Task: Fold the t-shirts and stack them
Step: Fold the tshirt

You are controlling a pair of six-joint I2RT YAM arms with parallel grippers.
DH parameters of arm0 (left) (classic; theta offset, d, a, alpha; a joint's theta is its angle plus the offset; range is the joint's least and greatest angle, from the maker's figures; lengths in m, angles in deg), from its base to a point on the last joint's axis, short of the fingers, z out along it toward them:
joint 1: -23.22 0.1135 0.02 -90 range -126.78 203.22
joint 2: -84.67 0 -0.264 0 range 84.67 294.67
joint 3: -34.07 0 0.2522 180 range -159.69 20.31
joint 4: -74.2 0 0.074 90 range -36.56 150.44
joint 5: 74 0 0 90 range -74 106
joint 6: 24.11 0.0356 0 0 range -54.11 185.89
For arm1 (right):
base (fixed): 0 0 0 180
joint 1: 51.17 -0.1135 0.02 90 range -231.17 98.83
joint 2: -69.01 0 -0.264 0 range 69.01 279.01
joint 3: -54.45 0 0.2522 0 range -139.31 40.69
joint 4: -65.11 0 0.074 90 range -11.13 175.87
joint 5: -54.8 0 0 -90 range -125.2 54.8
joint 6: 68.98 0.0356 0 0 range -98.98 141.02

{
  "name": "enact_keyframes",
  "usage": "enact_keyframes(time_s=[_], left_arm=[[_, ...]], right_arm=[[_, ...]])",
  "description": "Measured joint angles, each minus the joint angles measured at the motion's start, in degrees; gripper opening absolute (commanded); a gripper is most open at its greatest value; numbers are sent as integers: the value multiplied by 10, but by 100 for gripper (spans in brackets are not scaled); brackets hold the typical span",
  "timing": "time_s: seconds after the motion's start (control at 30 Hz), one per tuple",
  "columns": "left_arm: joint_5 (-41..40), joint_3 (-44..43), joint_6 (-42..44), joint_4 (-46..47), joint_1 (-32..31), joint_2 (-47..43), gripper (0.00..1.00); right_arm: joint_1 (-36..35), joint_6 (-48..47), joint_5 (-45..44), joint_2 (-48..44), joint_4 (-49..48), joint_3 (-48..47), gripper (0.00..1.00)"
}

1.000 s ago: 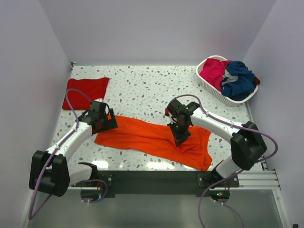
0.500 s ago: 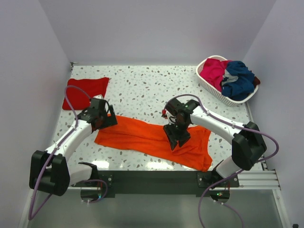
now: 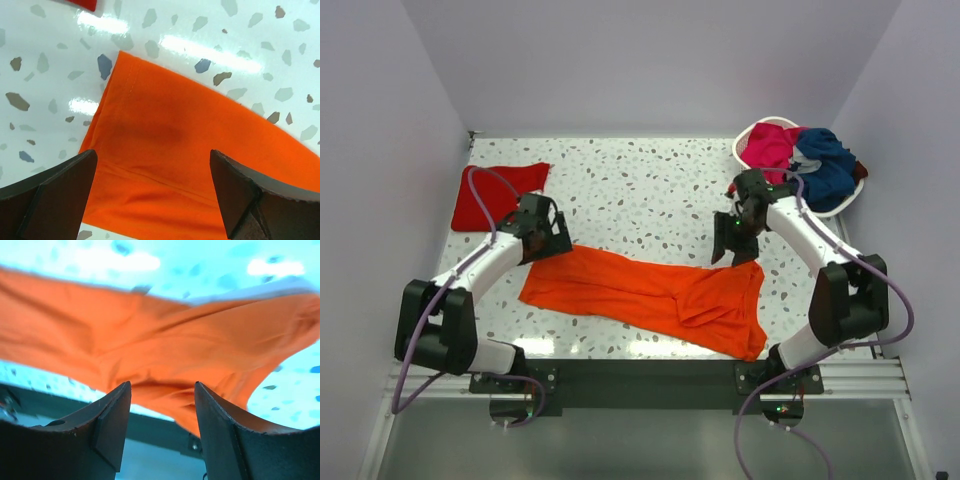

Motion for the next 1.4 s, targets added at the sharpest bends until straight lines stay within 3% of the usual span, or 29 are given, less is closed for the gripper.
enact_keyframes(time_s=[0.33, 0.6, 0.7, 0.83, 0.9, 1.4], left_arm=[[46, -15, -5, 48, 0, 62, 100], [64, -7, -20, 79, 0, 86, 100], [65, 4, -25, 85, 0, 94, 100], [58, 7, -36, 92, 0, 94, 100], [55, 10, -39, 95, 0, 92, 100], [32, 46, -71, 118, 22, 62, 100]], right_arm=[[145, -1, -12, 40, -48, 39, 57], [167, -3, -12, 59, -65, 61, 54], [174, -5, -10, 71, -69, 70, 45], [184, -5, -13, 86, -72, 73, 9], [186, -6, -15, 86, -71, 73, 4], [221, -2, -33, 86, -72, 73, 9]])
